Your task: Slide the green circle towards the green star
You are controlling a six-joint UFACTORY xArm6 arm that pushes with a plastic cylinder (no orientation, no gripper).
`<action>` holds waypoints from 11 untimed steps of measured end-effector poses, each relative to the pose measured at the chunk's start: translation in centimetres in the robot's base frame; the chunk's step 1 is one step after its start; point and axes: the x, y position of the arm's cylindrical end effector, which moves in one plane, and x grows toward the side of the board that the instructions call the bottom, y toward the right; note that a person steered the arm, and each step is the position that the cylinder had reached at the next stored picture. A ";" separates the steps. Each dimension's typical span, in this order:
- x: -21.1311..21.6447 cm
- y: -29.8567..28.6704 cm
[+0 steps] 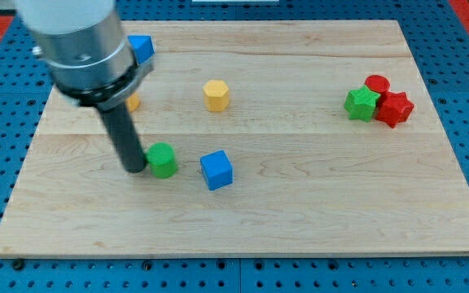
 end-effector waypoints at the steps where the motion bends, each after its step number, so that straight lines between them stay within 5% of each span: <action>1: -1.5 3.6; 6: -5.2 5.8; 7: -0.8 2.5; 8: 0.3 7.3; 10: -8.0 20.3; 11: -6.8 16.1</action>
